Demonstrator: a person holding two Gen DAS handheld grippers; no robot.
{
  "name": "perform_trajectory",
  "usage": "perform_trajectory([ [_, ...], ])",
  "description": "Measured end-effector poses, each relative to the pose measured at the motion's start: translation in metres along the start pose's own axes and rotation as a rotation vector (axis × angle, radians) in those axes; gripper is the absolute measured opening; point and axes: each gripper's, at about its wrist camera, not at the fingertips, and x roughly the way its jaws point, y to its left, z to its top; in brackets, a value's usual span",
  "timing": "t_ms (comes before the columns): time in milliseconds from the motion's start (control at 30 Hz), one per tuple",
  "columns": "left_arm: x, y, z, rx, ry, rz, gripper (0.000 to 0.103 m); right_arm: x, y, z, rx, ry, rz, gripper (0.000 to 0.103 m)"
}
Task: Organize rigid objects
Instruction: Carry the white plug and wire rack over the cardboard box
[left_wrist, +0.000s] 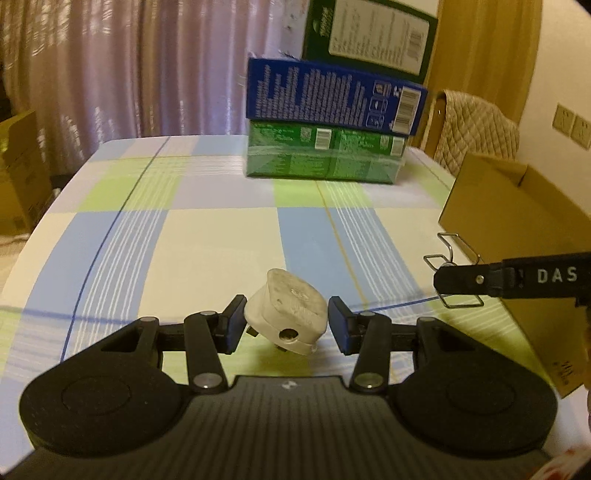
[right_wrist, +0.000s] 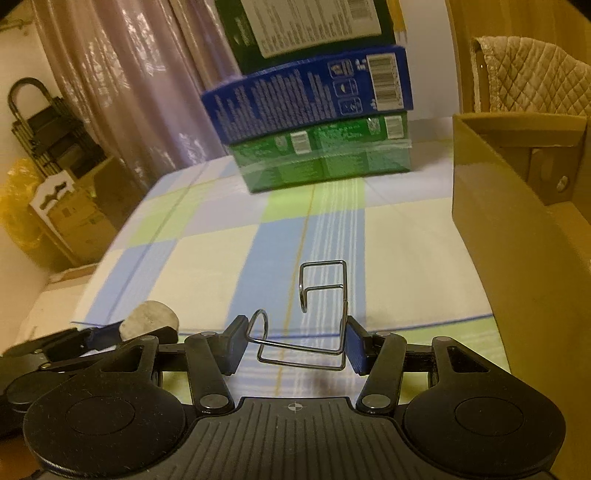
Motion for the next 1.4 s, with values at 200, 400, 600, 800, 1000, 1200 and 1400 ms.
perform_trajectory([
  [200, -0.046, -0.01, -0.01, -0.058, -0.03, 0.027, 0.042, -0.043, 0.009, -0.012, -0.014, -0.034, 0.024, 0.051],
  [400, -0.082, -0.025, -0.024, -0.114, -0.029, 0.03, 0.042, -0.082, 0.017, -0.031, -0.032, -0.07, 0.035, 0.051],
  [600, -0.111, -0.04, -0.039, -0.139, -0.024, 0.031, 0.042, -0.114, 0.024, -0.057, -0.045, -0.113, 0.043, 0.051],
  [800, -0.136, -0.052, -0.05, -0.126, -0.026, 0.034, 0.042, -0.14, 0.027, -0.075, -0.066, -0.173, 0.03, 0.051],
  [1000, -0.158, -0.064, -0.057, -0.115, -0.033, 0.036, 0.042, -0.16, 0.028, -0.093, -0.072, -0.185, 0.01, 0.051],
  [1200, -0.173, -0.073, -0.063, -0.13, -0.036, 0.019, 0.042, -0.176, 0.024, -0.105, -0.051, -0.186, -0.013, 0.051],
  [1400, -0.184, -0.081, -0.064, -0.131, -0.046, 0.006, 0.042, -0.199, 0.025, -0.107, -0.062, -0.211, -0.024, 0.051],
])
